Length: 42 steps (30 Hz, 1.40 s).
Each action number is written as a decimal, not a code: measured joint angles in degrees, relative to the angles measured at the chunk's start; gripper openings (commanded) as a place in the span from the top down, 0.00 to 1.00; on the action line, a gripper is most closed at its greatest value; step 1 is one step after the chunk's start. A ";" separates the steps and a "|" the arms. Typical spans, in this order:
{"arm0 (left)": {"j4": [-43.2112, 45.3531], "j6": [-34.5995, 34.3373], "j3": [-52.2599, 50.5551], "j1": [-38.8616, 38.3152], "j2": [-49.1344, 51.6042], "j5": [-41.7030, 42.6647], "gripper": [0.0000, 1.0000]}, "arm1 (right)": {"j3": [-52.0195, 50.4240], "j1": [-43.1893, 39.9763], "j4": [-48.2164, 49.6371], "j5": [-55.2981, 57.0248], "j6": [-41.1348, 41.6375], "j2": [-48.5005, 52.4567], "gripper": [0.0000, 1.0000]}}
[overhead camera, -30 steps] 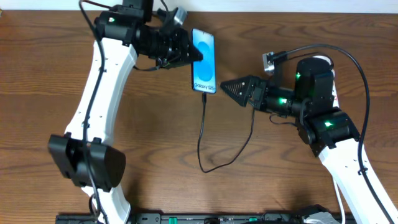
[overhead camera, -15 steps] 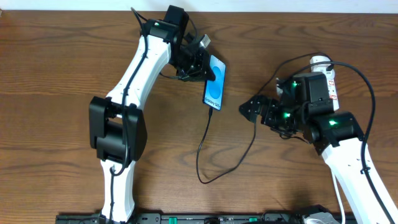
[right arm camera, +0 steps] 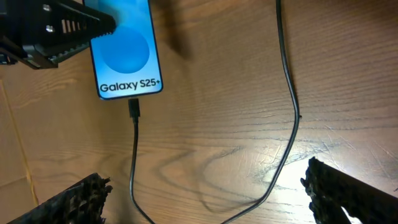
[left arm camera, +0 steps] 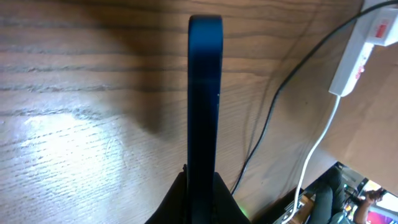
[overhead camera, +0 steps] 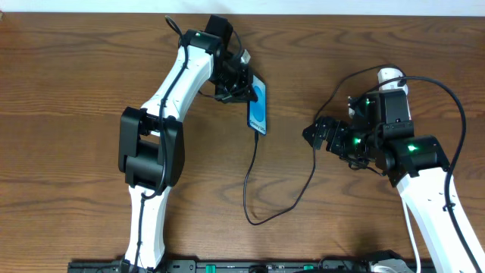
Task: Plug charger to phone and switch on socket
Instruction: 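Lower the cabled phone flat onto the table with the left gripper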
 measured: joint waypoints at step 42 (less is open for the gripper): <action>12.28 -8.76 -5.79 -8.72 0.35 -12.17 0.93 | 0.00 0.00 -0.31 1.49 -0.42 0.02 0.01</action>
